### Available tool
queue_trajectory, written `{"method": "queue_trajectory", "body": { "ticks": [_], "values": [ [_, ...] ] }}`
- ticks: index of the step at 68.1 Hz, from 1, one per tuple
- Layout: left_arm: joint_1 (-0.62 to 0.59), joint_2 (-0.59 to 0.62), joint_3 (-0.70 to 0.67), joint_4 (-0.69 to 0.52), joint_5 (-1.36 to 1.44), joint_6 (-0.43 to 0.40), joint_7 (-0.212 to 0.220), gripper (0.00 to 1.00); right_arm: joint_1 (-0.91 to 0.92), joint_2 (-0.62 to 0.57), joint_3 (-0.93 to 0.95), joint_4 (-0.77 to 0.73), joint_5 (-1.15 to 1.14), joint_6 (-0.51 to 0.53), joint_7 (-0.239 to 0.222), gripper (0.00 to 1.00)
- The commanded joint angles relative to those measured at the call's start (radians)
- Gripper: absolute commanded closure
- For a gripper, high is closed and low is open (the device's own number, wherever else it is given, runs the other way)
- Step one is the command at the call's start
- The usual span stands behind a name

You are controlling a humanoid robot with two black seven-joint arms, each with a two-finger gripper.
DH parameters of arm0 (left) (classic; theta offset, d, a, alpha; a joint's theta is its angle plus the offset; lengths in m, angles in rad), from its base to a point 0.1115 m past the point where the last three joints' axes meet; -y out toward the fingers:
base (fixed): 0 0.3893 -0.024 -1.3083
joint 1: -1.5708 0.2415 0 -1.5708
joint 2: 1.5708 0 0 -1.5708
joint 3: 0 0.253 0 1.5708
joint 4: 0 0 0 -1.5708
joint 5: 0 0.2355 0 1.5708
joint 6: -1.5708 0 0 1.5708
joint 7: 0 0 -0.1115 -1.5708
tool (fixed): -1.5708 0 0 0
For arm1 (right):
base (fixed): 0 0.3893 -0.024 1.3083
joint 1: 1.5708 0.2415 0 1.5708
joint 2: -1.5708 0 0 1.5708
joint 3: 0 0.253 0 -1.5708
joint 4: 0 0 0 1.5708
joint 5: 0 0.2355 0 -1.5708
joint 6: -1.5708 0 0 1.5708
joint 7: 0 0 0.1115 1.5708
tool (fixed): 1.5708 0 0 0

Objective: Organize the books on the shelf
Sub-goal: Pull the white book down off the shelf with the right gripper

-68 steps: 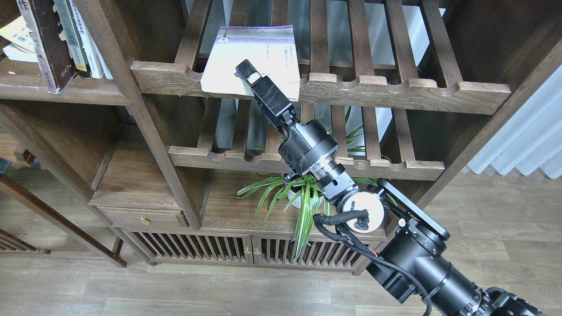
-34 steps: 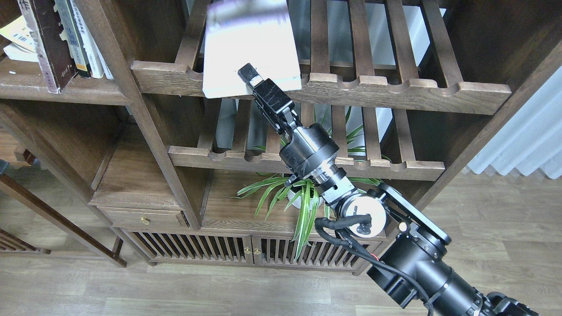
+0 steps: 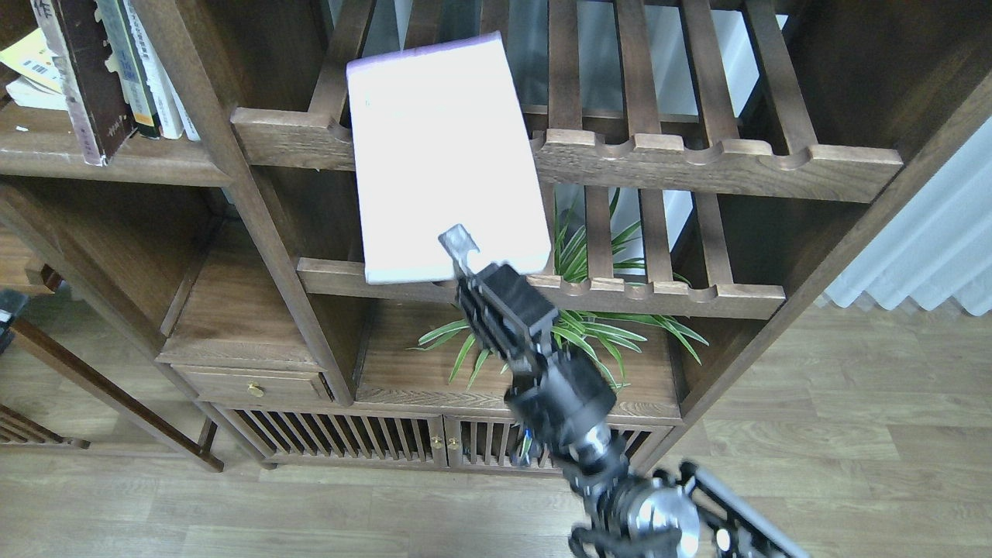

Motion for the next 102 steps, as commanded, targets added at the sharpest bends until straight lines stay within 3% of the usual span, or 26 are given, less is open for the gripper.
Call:
{"method": "queue_trajectory", "body": {
  "ticks": [1, 12, 36, 67, 77, 92, 102],
  "values": [
    [0.0, 0.0, 0.048, 0.001, -0.032, 0.0, -0.001, 0.0, -0.07, -0.027, -0.003, -0.002, -0.005, 0.013, -0.01, 0.95],
    [-0.002, 0.0, 0.1, 0.001, -0.037, 0.0, -0.001, 0.0, -0.136, -0.04, 0.0, -0.002, -0.02, 0.013, -0.059, 0.95],
    [0.0, 0.0, 0.161, 0.001, -0.075, 0.0, -0.001, 0.0, -0.194, -0.131, 0.029, -0.045, -0.003, 0.013, -0.062, 0.92],
    [0.011, -0.003, 0.235, 0.001, -0.077, 0.0, -0.001, 0.0, -0.234, -0.143, 0.046, -0.14, -0.003, 0.013, -0.087, 0.92],
    [0.012, -0.003, 0.304, -0.006, -0.132, 0.0, -0.003, 0.0, -0.234, -0.129, 0.043, -0.193, -0.003, 0.013, -0.119, 0.92],
    [-0.008, -0.008, 0.525, -0.009, -0.292, 0.0, -0.003, 0.0, -0.227, -0.097, 0.032, -0.261, -0.003, 0.013, -0.159, 0.92],
    [-0.037, -0.018, 0.615, -0.01, -0.331, 0.0, -0.006, 0.0, -0.225, -0.067, 0.023, -0.275, -0.011, 0.013, -0.225, 0.92]
  ]
}}
